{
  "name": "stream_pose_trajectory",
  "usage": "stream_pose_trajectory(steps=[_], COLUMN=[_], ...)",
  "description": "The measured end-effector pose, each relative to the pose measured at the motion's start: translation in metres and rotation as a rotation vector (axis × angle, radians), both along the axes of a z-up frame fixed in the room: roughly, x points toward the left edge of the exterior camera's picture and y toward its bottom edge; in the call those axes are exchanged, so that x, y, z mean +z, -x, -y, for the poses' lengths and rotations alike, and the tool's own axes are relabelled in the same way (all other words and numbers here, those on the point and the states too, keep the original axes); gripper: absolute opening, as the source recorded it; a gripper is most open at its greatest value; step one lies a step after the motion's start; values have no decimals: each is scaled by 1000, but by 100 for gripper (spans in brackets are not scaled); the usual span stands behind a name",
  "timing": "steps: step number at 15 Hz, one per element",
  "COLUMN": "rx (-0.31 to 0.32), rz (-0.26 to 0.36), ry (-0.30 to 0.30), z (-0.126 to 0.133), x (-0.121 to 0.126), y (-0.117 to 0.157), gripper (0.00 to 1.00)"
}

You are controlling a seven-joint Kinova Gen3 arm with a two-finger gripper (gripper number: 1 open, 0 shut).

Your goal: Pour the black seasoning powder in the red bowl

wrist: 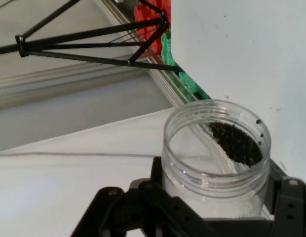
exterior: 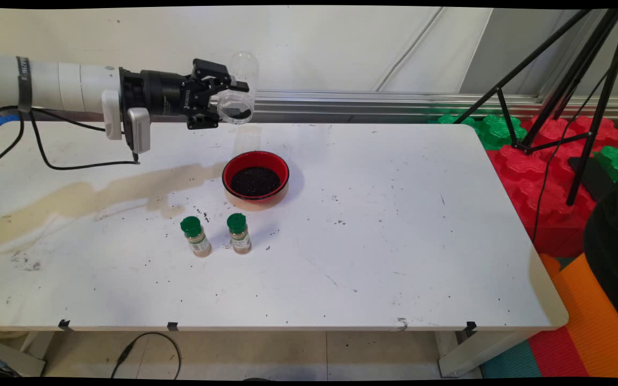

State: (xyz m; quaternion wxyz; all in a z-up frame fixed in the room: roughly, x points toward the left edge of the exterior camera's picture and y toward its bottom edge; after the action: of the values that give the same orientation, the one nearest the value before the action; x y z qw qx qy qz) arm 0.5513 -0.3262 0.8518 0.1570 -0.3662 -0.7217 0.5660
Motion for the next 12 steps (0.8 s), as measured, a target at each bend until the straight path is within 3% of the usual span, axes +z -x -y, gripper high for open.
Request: stream_pose_trajectory(steps=[12], rx=[104], rz=[-197], ry=[-234], z=[-6], x=[27], y=[10], gripper=[0])
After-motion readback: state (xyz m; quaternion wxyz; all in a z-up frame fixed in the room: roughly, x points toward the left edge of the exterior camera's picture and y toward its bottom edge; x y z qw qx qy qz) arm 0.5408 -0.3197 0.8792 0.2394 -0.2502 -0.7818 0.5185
